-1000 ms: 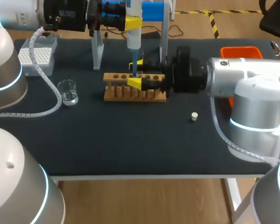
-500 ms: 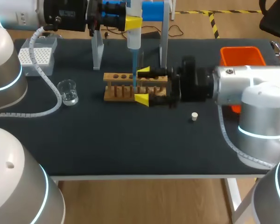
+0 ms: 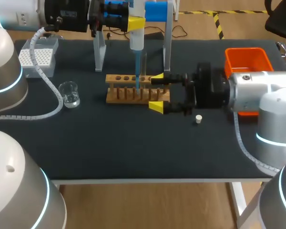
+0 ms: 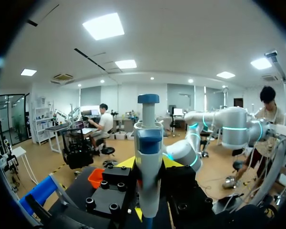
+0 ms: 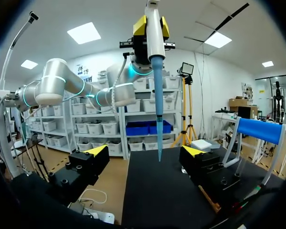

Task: Invert the test tube, pick up the pipette, mount the tip to pipette, aspirate from beaker and dispense into the tube, eject the tip, return the pipette, and cap with the stopper.

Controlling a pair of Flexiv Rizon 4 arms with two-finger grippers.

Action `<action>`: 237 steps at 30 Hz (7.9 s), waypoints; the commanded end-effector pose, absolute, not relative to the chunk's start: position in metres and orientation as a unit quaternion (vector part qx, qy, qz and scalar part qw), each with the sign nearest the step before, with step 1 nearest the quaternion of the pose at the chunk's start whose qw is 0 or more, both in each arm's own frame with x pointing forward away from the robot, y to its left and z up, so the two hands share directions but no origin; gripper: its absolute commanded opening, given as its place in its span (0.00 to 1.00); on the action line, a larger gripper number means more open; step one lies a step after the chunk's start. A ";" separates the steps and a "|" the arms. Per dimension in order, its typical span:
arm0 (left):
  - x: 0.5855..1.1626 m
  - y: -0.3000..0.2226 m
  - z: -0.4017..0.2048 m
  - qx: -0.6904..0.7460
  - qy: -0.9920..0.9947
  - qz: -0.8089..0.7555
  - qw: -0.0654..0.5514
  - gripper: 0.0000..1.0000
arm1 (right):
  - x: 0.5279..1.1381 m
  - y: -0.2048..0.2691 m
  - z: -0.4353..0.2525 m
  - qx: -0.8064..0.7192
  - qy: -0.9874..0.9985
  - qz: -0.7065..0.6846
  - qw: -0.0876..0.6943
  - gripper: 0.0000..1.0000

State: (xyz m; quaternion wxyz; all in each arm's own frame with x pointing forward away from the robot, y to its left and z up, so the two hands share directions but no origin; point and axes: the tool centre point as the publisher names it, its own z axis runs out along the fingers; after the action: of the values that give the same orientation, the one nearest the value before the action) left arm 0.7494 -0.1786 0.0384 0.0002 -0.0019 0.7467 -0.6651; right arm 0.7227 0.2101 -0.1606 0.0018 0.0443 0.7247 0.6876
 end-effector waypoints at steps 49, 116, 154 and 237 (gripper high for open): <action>0.758 -0.111 0.021 0.003 0.747 -0.665 0.024 0.00 | 0.721 0.208 -0.160 0.044 0.725 0.687 0.001 1.00; 0.930 0.053 -0.078 -0.033 0.753 -0.651 0.089 0.00 | 0.721 0.208 -0.160 0.044 0.725 0.687 0.001 1.00; 0.930 0.053 -0.078 -0.033 0.753 -0.651 0.089 0.00 | 0.781 0.332 -0.235 0.019 0.801 0.598 0.035 1.00; 0.930 0.053 -0.078 -0.033 0.753 -0.651 0.089 0.00 | 0.878 0.428 -0.351 0.101 0.828 0.543 0.098 1.00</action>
State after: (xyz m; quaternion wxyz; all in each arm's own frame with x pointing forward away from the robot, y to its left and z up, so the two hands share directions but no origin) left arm 0.9295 0.0533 -0.0774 0.0879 -0.0327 0.7530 -0.6513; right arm 0.8781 0.4251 -0.3493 0.0966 0.0993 0.8287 0.5423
